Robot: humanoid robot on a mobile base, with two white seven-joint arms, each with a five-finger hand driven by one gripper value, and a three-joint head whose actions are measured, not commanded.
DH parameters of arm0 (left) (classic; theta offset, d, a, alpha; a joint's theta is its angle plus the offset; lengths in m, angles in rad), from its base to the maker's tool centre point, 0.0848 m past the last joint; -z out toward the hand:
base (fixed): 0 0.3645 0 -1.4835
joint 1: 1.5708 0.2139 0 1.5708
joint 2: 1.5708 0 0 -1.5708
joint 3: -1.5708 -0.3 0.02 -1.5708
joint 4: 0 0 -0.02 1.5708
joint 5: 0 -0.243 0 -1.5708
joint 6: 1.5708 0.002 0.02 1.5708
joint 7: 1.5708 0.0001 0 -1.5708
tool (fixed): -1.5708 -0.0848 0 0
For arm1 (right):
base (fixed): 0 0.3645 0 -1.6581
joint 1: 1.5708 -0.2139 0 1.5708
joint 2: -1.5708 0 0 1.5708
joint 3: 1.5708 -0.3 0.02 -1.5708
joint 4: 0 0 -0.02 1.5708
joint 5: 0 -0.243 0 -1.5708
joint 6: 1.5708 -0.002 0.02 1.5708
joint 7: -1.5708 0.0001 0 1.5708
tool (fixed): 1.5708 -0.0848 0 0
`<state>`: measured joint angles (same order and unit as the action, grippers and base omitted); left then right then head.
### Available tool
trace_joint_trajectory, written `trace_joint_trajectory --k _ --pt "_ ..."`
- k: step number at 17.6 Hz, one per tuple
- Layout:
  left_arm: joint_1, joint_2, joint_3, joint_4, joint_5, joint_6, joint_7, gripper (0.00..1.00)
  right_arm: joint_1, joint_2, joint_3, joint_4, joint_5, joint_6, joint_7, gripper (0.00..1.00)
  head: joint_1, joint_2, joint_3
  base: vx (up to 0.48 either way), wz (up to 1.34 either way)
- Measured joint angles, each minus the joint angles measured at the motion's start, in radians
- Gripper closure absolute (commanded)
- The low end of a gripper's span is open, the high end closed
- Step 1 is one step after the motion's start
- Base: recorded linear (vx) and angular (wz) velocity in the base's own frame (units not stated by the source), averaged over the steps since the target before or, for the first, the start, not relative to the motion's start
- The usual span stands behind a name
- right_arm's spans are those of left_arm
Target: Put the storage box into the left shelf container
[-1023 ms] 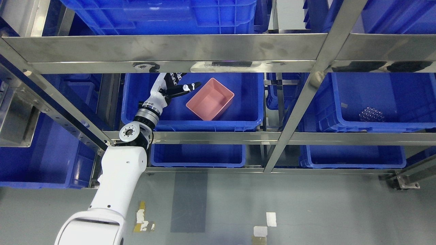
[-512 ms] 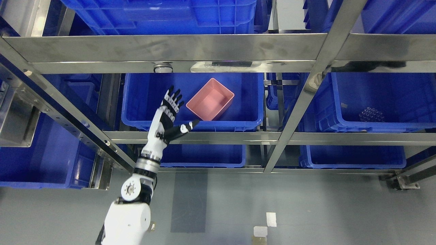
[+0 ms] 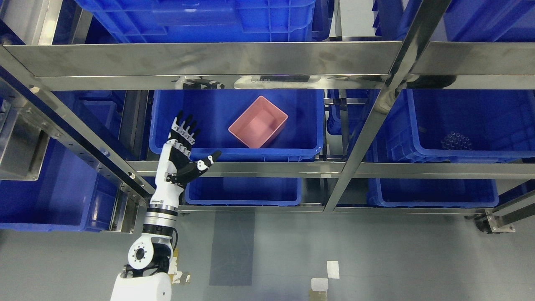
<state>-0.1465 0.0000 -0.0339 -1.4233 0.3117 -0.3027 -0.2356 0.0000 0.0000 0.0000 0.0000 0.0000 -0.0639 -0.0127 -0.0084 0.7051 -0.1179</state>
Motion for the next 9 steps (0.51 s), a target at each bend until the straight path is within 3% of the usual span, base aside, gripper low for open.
trace_joint_trajectory --k 9 --pt "0.017 0.0 0.052 -0.122 0.0 0.028 0.022 0.0 0.0 0.0 0.0 0.0 0.0 0.0 -0.001 0.0 0.0 0.0 0.0 0.0 0.0"
